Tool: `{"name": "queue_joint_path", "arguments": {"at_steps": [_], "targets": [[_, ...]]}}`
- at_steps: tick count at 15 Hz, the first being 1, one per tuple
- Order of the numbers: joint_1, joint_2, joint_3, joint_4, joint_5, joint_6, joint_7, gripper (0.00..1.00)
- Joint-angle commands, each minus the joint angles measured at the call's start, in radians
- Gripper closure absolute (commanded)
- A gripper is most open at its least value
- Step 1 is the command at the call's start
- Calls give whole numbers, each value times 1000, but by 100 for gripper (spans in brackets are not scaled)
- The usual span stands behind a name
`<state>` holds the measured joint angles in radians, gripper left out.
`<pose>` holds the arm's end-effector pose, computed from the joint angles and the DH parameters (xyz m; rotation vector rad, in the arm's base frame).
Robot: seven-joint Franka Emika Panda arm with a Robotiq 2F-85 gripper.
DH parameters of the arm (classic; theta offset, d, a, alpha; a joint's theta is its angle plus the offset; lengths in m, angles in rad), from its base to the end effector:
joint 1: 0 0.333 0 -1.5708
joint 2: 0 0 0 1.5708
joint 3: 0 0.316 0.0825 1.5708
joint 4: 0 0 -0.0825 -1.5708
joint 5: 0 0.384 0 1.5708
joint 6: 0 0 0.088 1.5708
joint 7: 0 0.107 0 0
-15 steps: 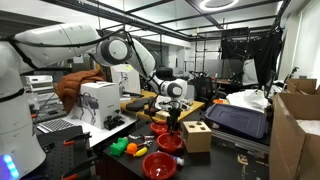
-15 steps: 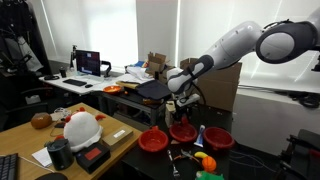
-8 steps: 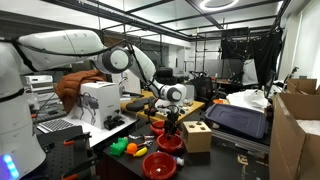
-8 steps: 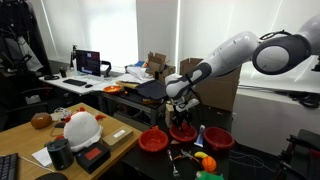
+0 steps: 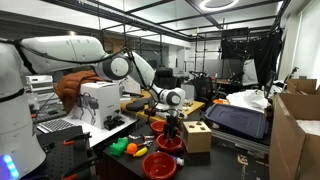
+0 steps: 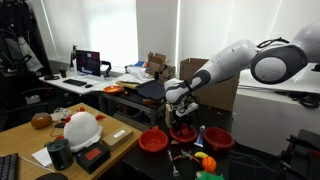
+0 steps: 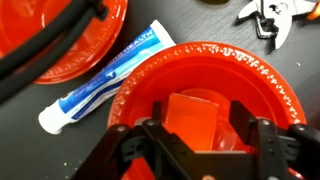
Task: Put the red block and orange toy into separate bowls
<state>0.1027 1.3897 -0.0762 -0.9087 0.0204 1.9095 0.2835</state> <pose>0.7078 0.0383 -0.0161 2.9455 -0.3251 -0.5563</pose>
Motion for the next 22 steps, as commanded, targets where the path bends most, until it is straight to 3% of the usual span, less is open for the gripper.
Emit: {"name": "queue_joint_path", "arguments": {"at_steps": [1, 10, 17, 22], "targets": [[12, -10, -9, 19, -6, -14, 20, 1], [13, -168, 24, -114, -2, 12, -84, 0], [56, -315, 82, -392, -31, 208, -331, 0], [60, -424, 152, -598, -44, 296, -410, 0]]}}
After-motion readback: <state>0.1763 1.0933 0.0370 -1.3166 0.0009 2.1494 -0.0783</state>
